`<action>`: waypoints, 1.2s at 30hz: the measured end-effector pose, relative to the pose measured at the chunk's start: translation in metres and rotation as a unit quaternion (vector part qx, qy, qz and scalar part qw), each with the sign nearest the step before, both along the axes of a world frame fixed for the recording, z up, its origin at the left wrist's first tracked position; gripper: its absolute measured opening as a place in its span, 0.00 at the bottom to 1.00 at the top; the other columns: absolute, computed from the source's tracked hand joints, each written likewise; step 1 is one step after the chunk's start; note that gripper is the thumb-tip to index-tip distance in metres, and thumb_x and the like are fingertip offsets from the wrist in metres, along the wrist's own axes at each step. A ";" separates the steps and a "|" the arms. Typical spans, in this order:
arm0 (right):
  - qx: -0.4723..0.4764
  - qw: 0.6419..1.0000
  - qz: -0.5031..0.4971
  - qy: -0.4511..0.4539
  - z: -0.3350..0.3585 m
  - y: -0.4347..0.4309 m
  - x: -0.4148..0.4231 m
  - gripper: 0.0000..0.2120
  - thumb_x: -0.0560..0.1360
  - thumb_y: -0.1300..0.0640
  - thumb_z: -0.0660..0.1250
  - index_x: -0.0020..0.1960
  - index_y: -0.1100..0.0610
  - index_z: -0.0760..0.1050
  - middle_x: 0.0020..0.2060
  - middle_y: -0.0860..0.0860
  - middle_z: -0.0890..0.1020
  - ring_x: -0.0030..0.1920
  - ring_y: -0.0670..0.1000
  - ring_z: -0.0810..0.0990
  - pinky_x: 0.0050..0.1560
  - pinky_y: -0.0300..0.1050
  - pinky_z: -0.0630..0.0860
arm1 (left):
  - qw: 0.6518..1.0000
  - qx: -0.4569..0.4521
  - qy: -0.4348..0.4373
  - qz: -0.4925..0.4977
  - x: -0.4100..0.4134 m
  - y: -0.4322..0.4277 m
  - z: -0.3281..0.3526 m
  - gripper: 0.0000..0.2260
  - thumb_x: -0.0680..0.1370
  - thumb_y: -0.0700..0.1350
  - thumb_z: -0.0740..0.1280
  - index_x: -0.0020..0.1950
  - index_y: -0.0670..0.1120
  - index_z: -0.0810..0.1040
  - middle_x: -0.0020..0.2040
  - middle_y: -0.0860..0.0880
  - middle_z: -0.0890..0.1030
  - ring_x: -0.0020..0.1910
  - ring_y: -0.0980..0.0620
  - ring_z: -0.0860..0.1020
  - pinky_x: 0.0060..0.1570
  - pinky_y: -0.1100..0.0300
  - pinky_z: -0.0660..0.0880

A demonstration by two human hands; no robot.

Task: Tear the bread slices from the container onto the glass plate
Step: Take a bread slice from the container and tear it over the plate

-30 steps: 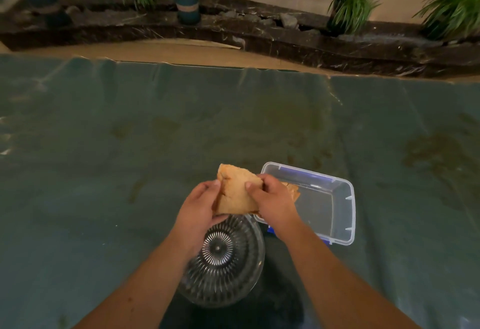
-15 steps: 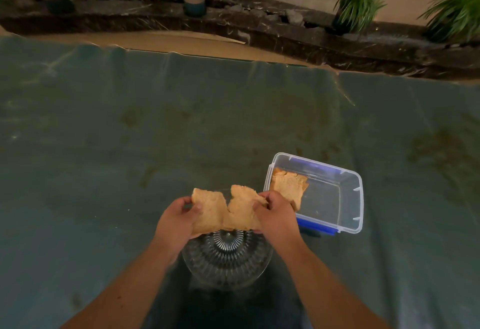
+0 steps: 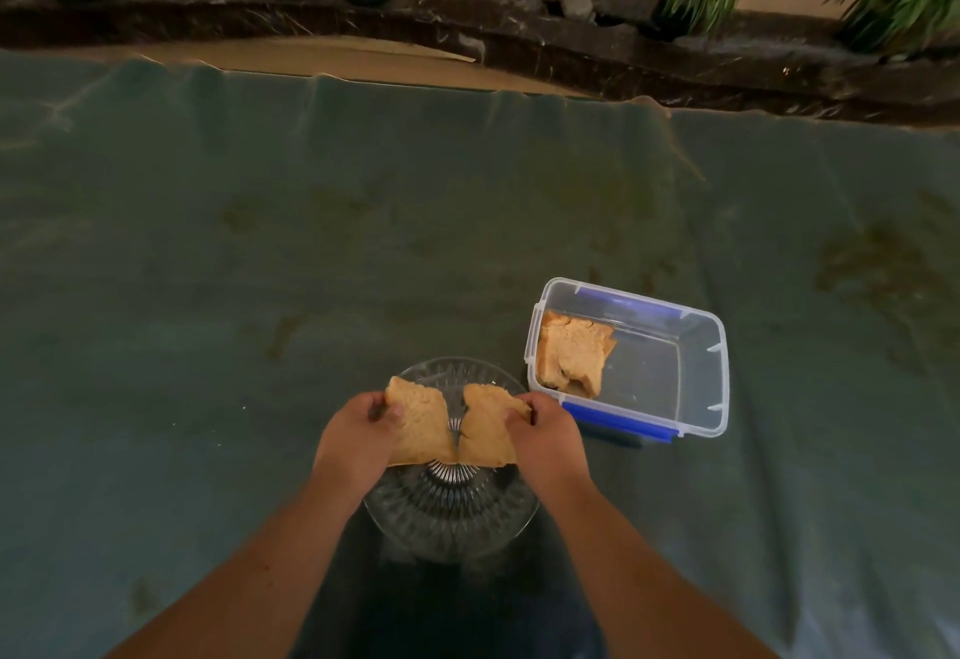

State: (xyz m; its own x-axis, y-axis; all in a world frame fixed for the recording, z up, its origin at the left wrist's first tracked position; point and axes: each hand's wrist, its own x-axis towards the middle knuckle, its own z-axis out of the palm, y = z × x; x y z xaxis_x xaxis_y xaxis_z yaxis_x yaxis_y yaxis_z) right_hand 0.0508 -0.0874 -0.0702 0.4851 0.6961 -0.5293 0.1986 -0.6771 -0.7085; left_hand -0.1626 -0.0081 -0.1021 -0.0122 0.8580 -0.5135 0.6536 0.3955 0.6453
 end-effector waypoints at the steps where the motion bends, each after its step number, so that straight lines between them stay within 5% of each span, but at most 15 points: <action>1: 0.000 1.000 0.000 0.002 -0.002 0.002 0.000 0.04 0.81 0.55 0.67 0.54 0.46 0.76 0.44 0.43 0.80 0.44 0.44 0.79 0.35 0.32 0.71 | 1.000 0.005 0.000 -0.001 0.002 0.001 0.000 0.14 0.82 0.52 0.68 0.66 0.49 0.80 0.50 0.56 0.80 0.48 0.53 0.78 0.46 0.53 0.73; 7: 0.007 0.999 -0.037 0.010 -0.011 0.002 -0.003 0.07 0.80 0.58 0.64 0.57 0.52 0.77 0.45 0.46 0.80 0.41 0.46 0.77 0.38 0.36 0.72 | 0.998 0.031 0.041 -0.033 0.005 0.004 0.004 0.17 0.81 0.52 0.70 0.69 0.50 0.79 0.57 0.51 0.84 0.50 0.52 0.78 0.48 0.53 0.74; 12: -0.001 0.999 -0.009 -0.044 -0.011 -0.003 -0.001 0.09 0.80 0.58 0.63 0.60 0.53 0.75 0.46 0.48 0.79 0.45 0.49 0.78 0.44 0.43 0.73 | 0.993 0.059 0.091 -0.050 0.006 0.001 0.011 0.13 0.78 0.50 0.71 0.62 0.52 0.80 0.45 0.58 0.81 0.43 0.53 0.80 0.41 0.54 0.74; 20: -0.035 0.992 0.042 -0.114 -0.017 0.000 0.001 0.12 0.81 0.59 0.63 0.64 0.55 0.74 0.56 0.53 0.79 0.56 0.55 0.79 0.57 0.50 0.77 | 0.991 0.051 0.111 -0.051 0.008 0.003 0.008 0.18 0.76 0.50 0.74 0.65 0.51 0.77 0.57 0.50 0.82 0.47 0.50 0.80 0.44 0.53 0.74; 26: -0.064 0.972 0.085 -0.208 -0.019 0.000 0.005 0.12 0.83 0.54 0.63 0.66 0.50 0.74 0.54 0.50 0.83 0.53 0.52 0.82 0.53 0.49 0.80 | 0.990 0.048 0.122 -0.056 0.010 0.002 0.008 0.19 0.75 0.48 0.74 0.64 0.52 0.75 0.59 0.48 0.79 0.48 0.48 0.80 0.44 0.51 0.75; 36: -0.024 0.973 0.091 -0.211 -0.016 -0.005 0.016 0.13 0.81 0.50 0.64 0.65 0.49 0.74 0.49 0.48 0.83 0.48 0.49 0.82 0.51 0.51 0.83 | 0.991 0.057 0.111 -0.048 0.012 0.000 0.009 0.20 0.74 0.53 0.75 0.63 0.52 0.75 0.56 0.51 0.78 0.47 0.50 0.79 0.43 0.53 0.73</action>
State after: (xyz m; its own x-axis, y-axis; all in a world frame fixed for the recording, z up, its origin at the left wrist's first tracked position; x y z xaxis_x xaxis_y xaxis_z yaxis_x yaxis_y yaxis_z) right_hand 0.0666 -0.0928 -0.0866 0.5373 0.7699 -0.3443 0.5842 -0.6342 -0.5065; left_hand -0.1501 -0.0077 -0.0928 -0.0299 0.9129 -0.4071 0.8158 0.2576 0.5178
